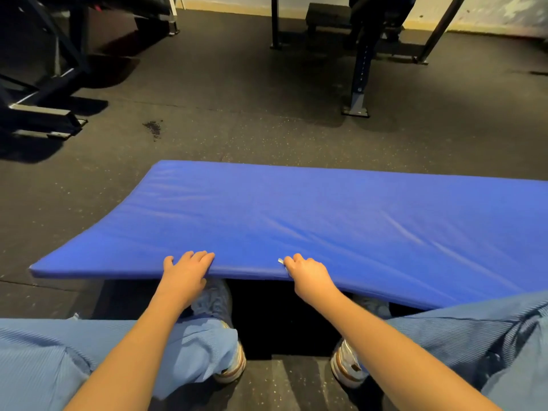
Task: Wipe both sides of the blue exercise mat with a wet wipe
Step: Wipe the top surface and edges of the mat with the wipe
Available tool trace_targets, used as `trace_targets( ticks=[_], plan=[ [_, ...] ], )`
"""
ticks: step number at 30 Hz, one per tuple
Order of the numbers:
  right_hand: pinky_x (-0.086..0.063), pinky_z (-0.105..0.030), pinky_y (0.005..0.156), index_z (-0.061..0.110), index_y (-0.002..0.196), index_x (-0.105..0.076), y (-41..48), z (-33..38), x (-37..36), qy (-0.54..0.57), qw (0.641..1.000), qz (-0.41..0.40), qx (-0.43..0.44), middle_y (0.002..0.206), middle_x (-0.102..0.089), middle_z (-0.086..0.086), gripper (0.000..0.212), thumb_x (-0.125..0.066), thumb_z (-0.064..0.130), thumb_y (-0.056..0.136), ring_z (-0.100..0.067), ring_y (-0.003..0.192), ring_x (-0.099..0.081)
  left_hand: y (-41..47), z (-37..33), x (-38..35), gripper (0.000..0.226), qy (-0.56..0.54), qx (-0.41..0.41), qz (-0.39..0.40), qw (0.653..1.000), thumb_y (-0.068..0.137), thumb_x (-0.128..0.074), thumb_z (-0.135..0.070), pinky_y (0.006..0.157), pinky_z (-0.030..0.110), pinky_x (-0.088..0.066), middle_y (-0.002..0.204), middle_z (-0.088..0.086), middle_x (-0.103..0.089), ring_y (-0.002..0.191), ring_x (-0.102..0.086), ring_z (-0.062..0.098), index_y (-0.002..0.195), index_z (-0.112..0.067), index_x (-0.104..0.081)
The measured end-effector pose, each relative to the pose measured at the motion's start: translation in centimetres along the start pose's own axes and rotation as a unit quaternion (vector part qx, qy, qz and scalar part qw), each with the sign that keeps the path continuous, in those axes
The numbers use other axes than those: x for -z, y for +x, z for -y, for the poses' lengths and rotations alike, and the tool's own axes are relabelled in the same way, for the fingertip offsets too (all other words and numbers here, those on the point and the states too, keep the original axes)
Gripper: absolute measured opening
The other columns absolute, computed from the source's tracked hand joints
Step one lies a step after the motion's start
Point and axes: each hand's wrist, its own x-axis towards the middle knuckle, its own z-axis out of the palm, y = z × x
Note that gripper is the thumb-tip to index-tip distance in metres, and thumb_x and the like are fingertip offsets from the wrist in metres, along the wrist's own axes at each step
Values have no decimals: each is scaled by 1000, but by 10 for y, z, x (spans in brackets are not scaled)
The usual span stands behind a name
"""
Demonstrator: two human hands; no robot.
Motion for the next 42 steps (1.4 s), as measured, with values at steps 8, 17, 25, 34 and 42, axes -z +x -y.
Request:
trace_targets(
  ticks=[8, 17, 25, 34, 42],
  plan=[
    [-33, -34, 63, 9, 125, -44, -4, -31, 40, -46, 998, 22, 24, 114, -51, -13, 32, -45, 5, 93, -33, 96, -59, 8, -27, 12, 57, -29, -4, -19, 999, 96, -47, -15, 109, 46, -21, 155, -12, -28, 140, -27, 9, 148, -29, -28],
    [-34, -31, 65, 14, 118, -50, -44, -80, 25, -48, 992, 113, -36, 111, -54, -9, 31, -47, 3, 90, -31, 98, -58, 4, -90, -9, 41, -63, -93, 21, 993, 95, -48, -24, 96, 41, -33, 138, -6, -44, 129, -40, 17, 136, -26, -39],
    [-36, -28, 64, 19, 88, -47, -72, -73, -4, 15, 978, 201, -58, 71, -40, -2, 9, -56, 19, 86, -27, 79, -43, -6, -105, -16, 43, 19, -130, 98, 987, 89, -61, -38, 85, 40, -39, 130, 1, -44, 120, -43, 27, 124, -21, -42],
    [-33, -31, 66, 1, 74, -52, -65, -64, -31, 155, 964, 132, -171, 92, -32, -5, 39, -43, 28, 101, -25, 84, -33, -8, -113, -31, 56, 37, -122, 117, 985, 82, -70, -38, 70, 36, -34, 124, -1, -42, 114, -44, 25, 123, -19, -38],
    [-44, -32, 73, 4, 96, -71, -55, -35, -38, 283, 949, 124, -66, 90, -53, -9, 31, -57, 32, 93, -29, 91, -57, 15, -102, -27, 48, -76, -96, 172, 977, 86, -52, -63, 81, 36, -43, 118, -4, -46, 115, -40, 22, 114, -24, -51]
  ],
)
